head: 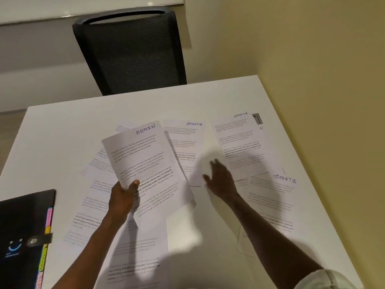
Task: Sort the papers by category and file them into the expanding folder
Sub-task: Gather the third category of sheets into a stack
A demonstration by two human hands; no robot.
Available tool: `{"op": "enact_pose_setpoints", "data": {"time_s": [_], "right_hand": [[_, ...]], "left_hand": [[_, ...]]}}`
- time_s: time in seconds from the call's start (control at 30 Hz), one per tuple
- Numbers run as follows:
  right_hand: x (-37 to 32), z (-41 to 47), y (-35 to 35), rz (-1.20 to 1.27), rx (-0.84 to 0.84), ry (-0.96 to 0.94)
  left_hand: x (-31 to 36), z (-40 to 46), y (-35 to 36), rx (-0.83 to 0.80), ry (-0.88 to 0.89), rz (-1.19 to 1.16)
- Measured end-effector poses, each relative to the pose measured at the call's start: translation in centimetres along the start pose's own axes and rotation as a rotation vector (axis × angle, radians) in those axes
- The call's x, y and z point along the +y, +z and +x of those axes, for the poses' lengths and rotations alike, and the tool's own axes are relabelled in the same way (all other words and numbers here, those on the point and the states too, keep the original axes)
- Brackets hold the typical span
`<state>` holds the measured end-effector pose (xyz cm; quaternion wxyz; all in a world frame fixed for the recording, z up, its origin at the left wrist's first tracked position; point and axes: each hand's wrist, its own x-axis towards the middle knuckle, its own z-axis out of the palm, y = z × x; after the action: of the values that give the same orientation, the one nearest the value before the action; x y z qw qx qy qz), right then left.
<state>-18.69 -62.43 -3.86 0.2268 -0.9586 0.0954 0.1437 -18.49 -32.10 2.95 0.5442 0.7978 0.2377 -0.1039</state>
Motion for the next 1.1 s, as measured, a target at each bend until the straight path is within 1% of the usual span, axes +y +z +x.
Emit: {"op": "enact_pose_setpoints", "data": {"time_s": [0.03, 0.07, 0.1, 0.13, 0.17, 0.23, 0.3, 0.37, 0.4, 0.43, 0.47, 0.5, 0.57, 0.6, 0.63, 0.73, 0.8, 0.87, 0.93, 1.1], "right_hand": [[1.2, 0.1, -0.5, -0.037, 0.045, 0.108], [2.3, 0.2, -1.0, -0.067, 0.031, 0.204], [3.1, 0.3, -1.2, -0.103, -0.026, 0.252], [3.5, 0.2, -1.2, -0.15, -0.095, 0.233], [3.3, -0.1, -1.0, -0.193, -0.149, 0.173], [2.2, -1.0, 0.0, -0.219, -0.202, 0.058], [1.1, -1.5, 0.7, -0.19, -0.249, -0.007], [0.6, -1.3, 0.6, -0.047, -0.267, -0.073], [0.6, -1.2, 0.2, 0.075, -0.235, -0.09], [0.8, -1.1, -0.4, 0.202, -0.162, -0.068], [1.3, -1.1, -1.2, 0.303, -0.054, -0.007], [2.3, -1.0, -2.2, 0.354, 0.076, 0.076], [5.1, -0.4, -4.2, 0.297, 0.305, 0.254], [6.9, 0.0, -5.2, 0.222, 0.37, 0.341], [8.6, 0.5, -6.1, 0.156, 0.394, 0.428], [12.4, 1.6, -7.8, 0.095, 0.337, 0.682], [14.2, 1.9, -8.1, 0.104, 0.267, 0.777], [15.3, 2.2, -7.8, 0.063, 0.214, 0.802], [15.5, 2.6, -7.3, 0.012, 0.188, 0.784], [14.9, 3.1, -6.3, -0.044, 0.22, 0.741]], "left_hand": [[0.0, -0.2, 0.3, -0.012, -0.003, -0.009], [0.1, -0.3, 0.7, -0.022, -0.009, -0.011], [0.2, -0.6, 1.1, -0.029, -0.006, -0.005], [0.5, -0.8, 1.6, -0.038, 0.005, 0.002], [0.8, -1.0, 2.0, -0.045, 0.015, 0.006], [1.3, -1.2, 2.8, -0.053, 0.024, 0.007], [1.8, -1.3, 3.3, -0.074, 0.038, 0.008], [2.1, -1.3, 3.6, -0.096, 0.054, 0.003], [2.3, -1.3, 3.7, -0.091, 0.054, 0.002], [2.5, -1.5, 3.8, -0.083, 0.05, 0.002], [2.5, -1.5, 3.8, -0.079, 0.049, 0.003], [2.5, -1.6, 3.8, -0.076, 0.046, 0.006], [2.6, -1.8, 3.7, -0.074, 0.042, 0.016], [2.6, -1.9, 3.5, -0.078, 0.044, 0.022], [2.6, -1.9, 3.4, -0.081, 0.04, 0.022], [2.4, -1.6, 3.5, -0.07, 0.028, 0.021], [2.5, -1.5, 3.8, -0.081, 0.022, 0.019], [2.9, -1.7, 4.4, -0.098, 0.02, 0.004], [3.4, -1.9, 5.0, -0.114, 0.027, -0.003], [4.3, -1.5, 6.5, -0.138, 0.032, 0.012]]}}
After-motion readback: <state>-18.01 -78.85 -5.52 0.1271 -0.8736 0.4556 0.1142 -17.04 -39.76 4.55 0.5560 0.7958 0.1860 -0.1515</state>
